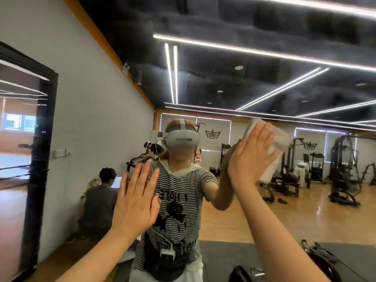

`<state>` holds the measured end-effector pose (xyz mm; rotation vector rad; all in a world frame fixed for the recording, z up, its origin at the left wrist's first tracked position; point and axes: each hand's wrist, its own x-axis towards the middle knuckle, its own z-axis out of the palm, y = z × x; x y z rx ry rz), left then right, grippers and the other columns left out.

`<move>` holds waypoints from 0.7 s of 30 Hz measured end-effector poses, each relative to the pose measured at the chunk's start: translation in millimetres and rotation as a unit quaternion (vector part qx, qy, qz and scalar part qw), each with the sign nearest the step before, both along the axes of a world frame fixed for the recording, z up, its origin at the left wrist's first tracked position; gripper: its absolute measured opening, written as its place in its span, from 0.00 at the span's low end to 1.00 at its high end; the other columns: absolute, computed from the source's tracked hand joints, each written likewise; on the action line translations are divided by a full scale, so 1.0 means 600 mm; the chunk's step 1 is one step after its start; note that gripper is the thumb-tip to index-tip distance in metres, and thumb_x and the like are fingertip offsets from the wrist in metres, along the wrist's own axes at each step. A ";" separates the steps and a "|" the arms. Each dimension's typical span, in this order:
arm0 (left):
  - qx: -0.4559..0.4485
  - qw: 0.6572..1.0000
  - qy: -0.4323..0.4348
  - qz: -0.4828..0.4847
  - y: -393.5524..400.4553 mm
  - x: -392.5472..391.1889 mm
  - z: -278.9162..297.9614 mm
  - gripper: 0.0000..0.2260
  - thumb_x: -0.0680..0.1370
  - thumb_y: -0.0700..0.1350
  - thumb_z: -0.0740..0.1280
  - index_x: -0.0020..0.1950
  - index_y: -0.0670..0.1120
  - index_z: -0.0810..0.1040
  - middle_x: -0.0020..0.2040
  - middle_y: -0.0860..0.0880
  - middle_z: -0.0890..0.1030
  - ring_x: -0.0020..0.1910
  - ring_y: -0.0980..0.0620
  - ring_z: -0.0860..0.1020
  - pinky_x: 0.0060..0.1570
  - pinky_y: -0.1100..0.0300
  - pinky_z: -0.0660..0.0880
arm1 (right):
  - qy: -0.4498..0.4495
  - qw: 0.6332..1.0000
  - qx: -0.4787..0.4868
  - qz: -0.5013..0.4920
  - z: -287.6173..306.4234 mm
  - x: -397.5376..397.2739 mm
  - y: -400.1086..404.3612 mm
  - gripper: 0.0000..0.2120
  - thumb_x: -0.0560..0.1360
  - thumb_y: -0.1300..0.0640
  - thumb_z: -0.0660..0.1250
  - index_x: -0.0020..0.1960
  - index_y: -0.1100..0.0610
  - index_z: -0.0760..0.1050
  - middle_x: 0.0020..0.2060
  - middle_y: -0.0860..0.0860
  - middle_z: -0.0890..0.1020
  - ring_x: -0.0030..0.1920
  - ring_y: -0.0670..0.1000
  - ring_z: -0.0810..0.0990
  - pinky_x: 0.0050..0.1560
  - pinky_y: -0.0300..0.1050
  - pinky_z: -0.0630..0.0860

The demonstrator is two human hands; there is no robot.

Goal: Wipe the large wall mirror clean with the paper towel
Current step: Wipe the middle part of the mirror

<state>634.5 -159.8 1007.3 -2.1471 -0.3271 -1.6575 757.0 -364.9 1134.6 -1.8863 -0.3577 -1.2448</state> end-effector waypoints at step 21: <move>0.008 1.000 -0.007 -0.016 0.005 -0.001 -0.001 0.30 0.76 0.50 0.54 0.77 0.43 0.56 0.80 0.46 0.47 0.79 0.46 0.48 0.75 0.46 0.47 | -0.095 0.987 -0.126 0.027 -0.017 0.053 -0.065 0.27 0.80 0.44 0.39 0.78 0.48 0.42 0.77 0.46 0.44 0.77 0.46 0.40 0.75 0.52 0.36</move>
